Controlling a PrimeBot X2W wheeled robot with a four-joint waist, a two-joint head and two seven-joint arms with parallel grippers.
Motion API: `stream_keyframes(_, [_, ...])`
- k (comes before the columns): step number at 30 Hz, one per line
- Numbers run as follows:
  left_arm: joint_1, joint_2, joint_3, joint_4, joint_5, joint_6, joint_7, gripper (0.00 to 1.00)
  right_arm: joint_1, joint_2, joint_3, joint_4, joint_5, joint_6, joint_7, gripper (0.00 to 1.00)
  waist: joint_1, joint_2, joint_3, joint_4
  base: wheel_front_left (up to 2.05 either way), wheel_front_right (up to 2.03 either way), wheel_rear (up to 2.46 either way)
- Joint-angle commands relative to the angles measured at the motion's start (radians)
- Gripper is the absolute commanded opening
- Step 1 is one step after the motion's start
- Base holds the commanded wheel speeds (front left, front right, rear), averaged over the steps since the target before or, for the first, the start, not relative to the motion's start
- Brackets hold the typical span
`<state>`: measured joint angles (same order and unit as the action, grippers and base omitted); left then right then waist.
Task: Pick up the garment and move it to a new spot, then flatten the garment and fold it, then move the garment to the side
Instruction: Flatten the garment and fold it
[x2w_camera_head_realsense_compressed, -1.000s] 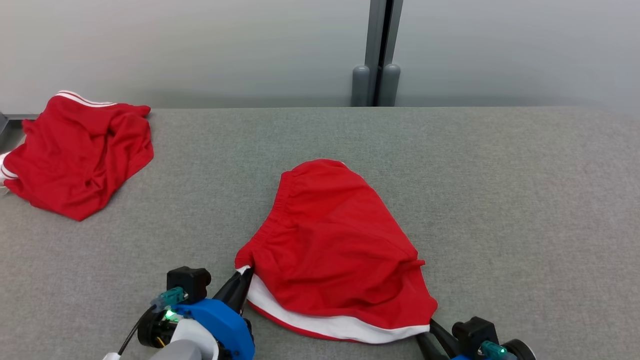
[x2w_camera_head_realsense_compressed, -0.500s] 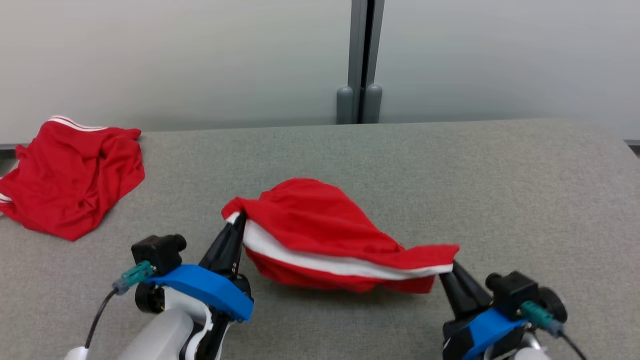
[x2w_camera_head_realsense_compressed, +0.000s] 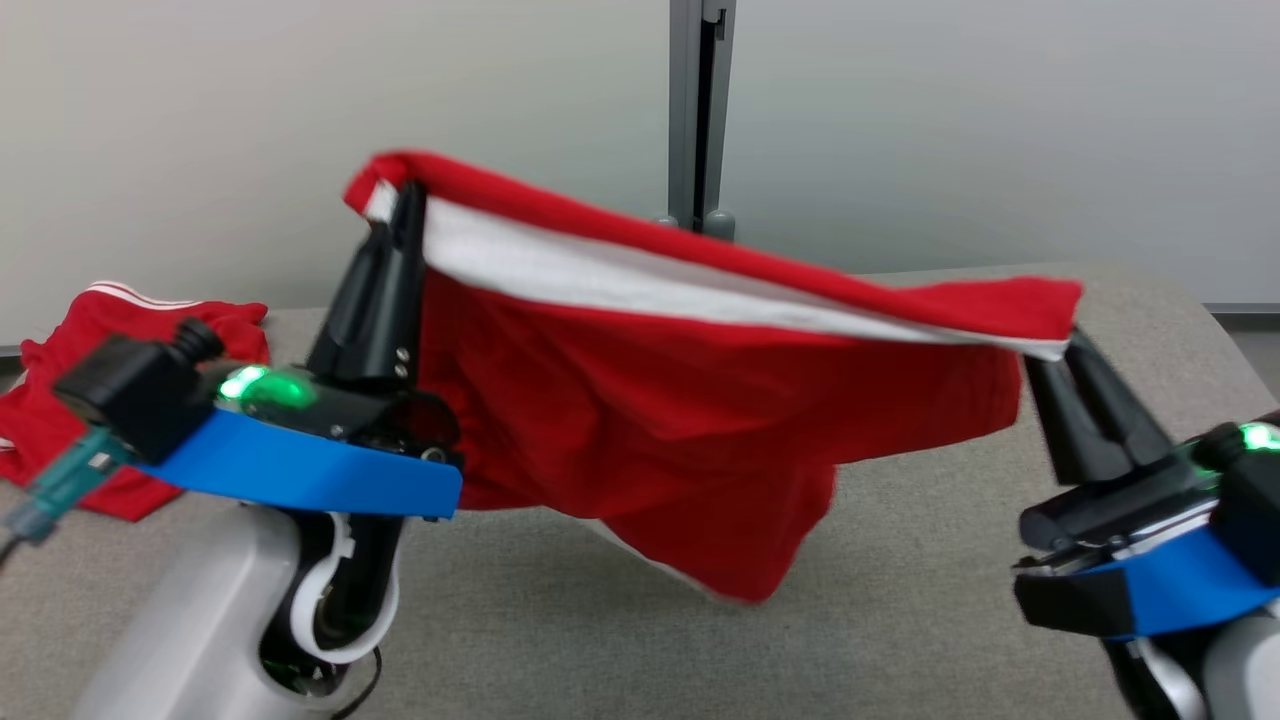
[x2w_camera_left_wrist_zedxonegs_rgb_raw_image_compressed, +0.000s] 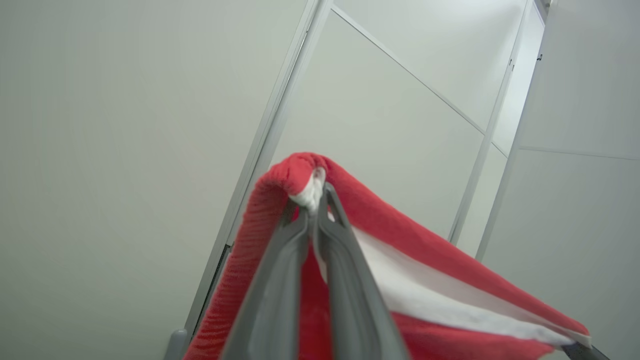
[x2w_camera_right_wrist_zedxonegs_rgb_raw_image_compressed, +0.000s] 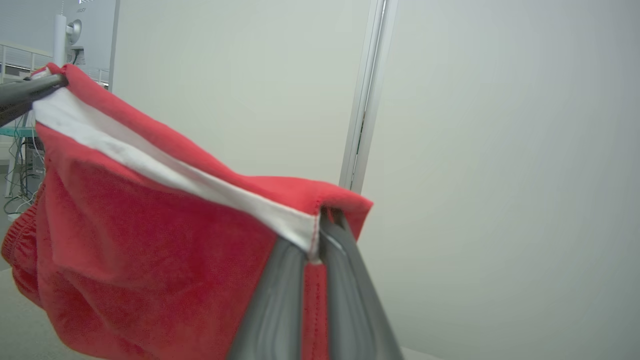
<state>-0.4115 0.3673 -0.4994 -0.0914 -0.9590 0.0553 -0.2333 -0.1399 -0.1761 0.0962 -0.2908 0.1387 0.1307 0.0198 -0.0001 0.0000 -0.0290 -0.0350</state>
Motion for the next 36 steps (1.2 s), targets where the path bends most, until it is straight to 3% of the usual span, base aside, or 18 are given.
stream_keyframes(1, [-0.018,0.014,0.011,-0.033,0.001,0.012,0.010,0.00,-0.014,-0.011,-0.010,-0.030,-0.010,0.000,0.011,0.00,0.0001,0.0000,-0.001,-0.003,0.00,0.00,0.00])
stream_keyframes(3, [-0.041,0.043,0.025,-0.153,0.004,0.045,0.057,0.00,-0.030,-0.018,-0.031,-0.128,-0.015,0.000,0.052,0.00,0.0001,0.0000,0.001,-0.010,0.00,0.00,0.00])
stream_keyframes(7, [-0.073,0.076,0.023,-0.240,0.002,0.072,0.124,0.00,-0.050,-0.031,-0.038,-0.186,-0.020,0.000,0.091,0.00,0.0001,0.0000,0.019,-0.024,0.00,0.00,0.00])
stream_keyframes(14, [-0.151,0.084,0.012,-0.213,0.006,0.076,0.188,0.00,-0.118,-0.036,-0.025,-0.128,0.004,0.000,0.112,0.00,0.0001,0.0000,0.122,-0.041,0.00,0.00,0.00])
stream_keyframes(19, [-0.308,0.072,0.005,-0.081,0.017,0.039,0.233,0.00,-0.307,-0.052,-0.004,0.041,0.020,0.000,0.085,0.00,0.0001,0.0000,0.245,-0.060,0.00,0.00,0.00])
stream_keyframes(23, [-0.489,0.031,0.021,0.071,0.028,0.002,0.232,0.00,-0.534,-0.059,-0.003,0.233,-0.023,0.000,0.029,0.00,0.0001,0.0000,0.322,-0.069,0.00,0.00,0.00])
stream_keyframes(27, [-0.629,-0.015,0.027,0.223,0.052,-0.027,0.193,0.00,-0.714,-0.015,-0.020,0.393,-0.059,0.000,-0.048,0.00,0.0001,0.0000,0.389,-0.068,0.00,0.00,0.00])
stream_keyframes(30, [-0.655,-0.047,0.016,0.313,0.060,-0.050,0.158,0.00,-0.756,0.010,-0.018,0.476,-0.082,0.000,-0.095,0.00,0.0001,0.0000,0.425,-0.063,0.00,0.00,0.00])
stream_keyframes(36, [-0.535,-0.065,-0.029,0.451,0.071,-0.092,0.099,0.00,-0.668,0.039,0.006,0.645,-0.089,0.000,-0.153,0.00,0.0001,0.0000,0.463,-0.056,0.00,0.00,0.00])
